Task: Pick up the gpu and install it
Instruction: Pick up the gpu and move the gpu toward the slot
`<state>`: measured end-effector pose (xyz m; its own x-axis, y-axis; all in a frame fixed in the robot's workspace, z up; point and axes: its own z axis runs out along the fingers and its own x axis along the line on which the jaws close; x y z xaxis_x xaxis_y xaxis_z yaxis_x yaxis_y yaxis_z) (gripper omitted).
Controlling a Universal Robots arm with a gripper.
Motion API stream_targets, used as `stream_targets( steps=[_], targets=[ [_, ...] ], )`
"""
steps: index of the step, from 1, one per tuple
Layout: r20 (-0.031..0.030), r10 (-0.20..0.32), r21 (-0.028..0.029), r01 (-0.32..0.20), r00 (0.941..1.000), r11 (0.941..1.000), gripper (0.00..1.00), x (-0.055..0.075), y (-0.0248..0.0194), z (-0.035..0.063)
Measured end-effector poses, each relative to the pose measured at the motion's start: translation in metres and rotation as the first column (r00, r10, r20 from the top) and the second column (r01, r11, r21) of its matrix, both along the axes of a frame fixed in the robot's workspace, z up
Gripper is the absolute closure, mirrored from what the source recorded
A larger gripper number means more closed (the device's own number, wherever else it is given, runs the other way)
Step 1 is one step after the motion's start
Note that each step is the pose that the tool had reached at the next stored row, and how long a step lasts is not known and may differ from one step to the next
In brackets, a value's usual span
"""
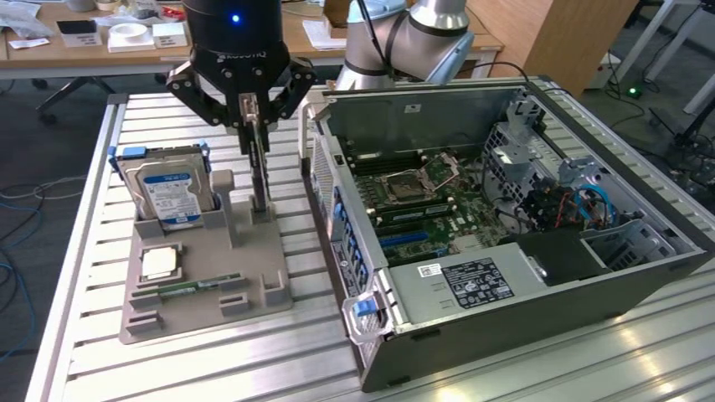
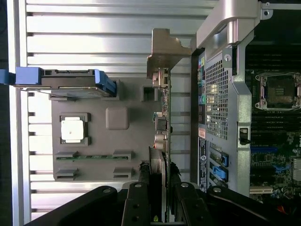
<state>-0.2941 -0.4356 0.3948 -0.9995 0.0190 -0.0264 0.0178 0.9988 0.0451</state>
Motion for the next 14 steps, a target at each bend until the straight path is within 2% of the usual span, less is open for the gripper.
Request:
stream_targets(
  steps=[14],
  targets=[
    [0.0,0.0,0.0,0.0,1.0,1.0,0.74,0.0,0.0,0.0]
  ],
)
